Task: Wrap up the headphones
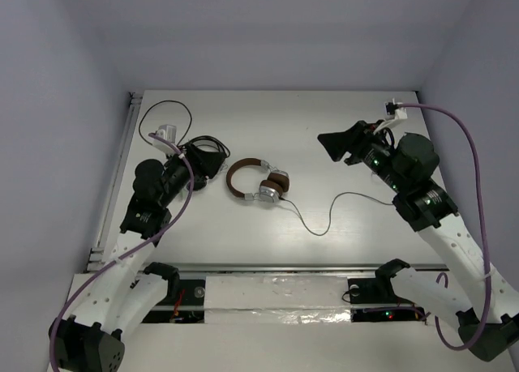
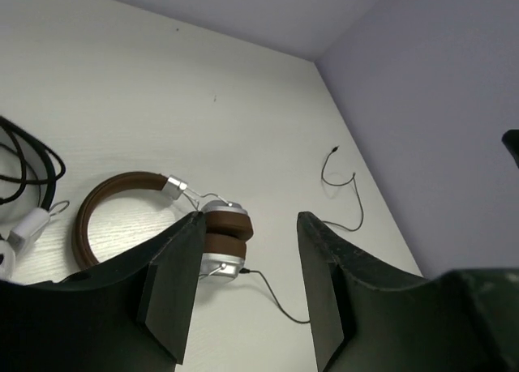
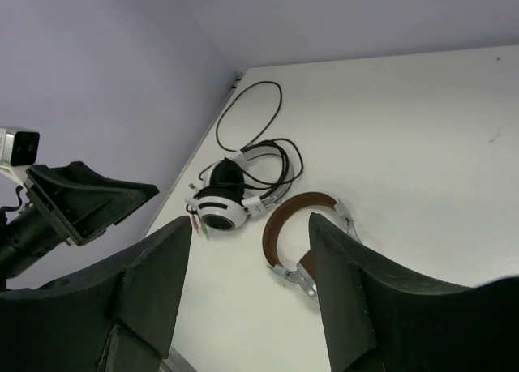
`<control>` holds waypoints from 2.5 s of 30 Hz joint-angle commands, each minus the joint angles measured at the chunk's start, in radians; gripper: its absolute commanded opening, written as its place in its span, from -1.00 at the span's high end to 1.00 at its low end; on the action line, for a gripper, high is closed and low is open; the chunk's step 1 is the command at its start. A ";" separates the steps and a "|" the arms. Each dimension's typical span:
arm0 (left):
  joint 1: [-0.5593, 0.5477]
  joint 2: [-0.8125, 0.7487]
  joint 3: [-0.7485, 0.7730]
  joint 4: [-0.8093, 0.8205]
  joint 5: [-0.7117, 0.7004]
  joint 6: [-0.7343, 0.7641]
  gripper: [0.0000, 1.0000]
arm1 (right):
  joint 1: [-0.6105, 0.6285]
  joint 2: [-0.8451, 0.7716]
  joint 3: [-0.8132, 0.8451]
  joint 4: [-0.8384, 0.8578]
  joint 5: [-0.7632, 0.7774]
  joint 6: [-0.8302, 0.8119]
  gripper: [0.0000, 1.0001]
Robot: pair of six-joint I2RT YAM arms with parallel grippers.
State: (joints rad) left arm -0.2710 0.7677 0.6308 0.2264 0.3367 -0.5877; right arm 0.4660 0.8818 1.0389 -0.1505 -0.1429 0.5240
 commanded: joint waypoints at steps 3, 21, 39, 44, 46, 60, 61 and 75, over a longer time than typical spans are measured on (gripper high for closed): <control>0.004 0.031 0.050 -0.091 -0.073 0.022 0.10 | -0.001 -0.047 -0.053 -0.020 0.074 0.002 -0.18; -0.370 0.283 0.162 -0.424 -0.823 -0.014 1.00 | -0.001 -0.032 -0.206 0.080 -0.003 0.039 0.70; -0.361 0.794 0.290 -0.274 -0.786 0.028 0.09 | 0.008 -0.012 -0.261 0.140 -0.149 0.045 -0.08; -0.350 0.900 0.329 -0.236 -0.798 0.063 0.06 | 0.008 -0.021 -0.261 0.140 -0.150 0.045 -0.08; -0.341 0.930 0.343 -0.233 -0.804 0.071 0.06 | 0.008 -0.023 -0.263 0.140 -0.150 0.045 -0.08; -0.293 1.003 0.319 -0.046 -0.702 0.170 0.27 | 0.008 -0.033 -0.263 0.137 -0.136 0.041 -0.08; -0.293 1.004 0.307 -0.035 -0.690 0.169 0.33 | 0.008 -0.032 -0.263 0.134 -0.135 0.042 -0.08; -0.263 0.732 0.294 -0.120 -0.486 0.089 1.00 | 0.008 0.006 -0.261 0.132 -0.130 0.027 0.48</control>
State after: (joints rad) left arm -0.5598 1.7199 0.9234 0.1371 -0.2783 -0.4477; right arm 0.4664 0.8719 0.7727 -0.0586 -0.2653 0.5640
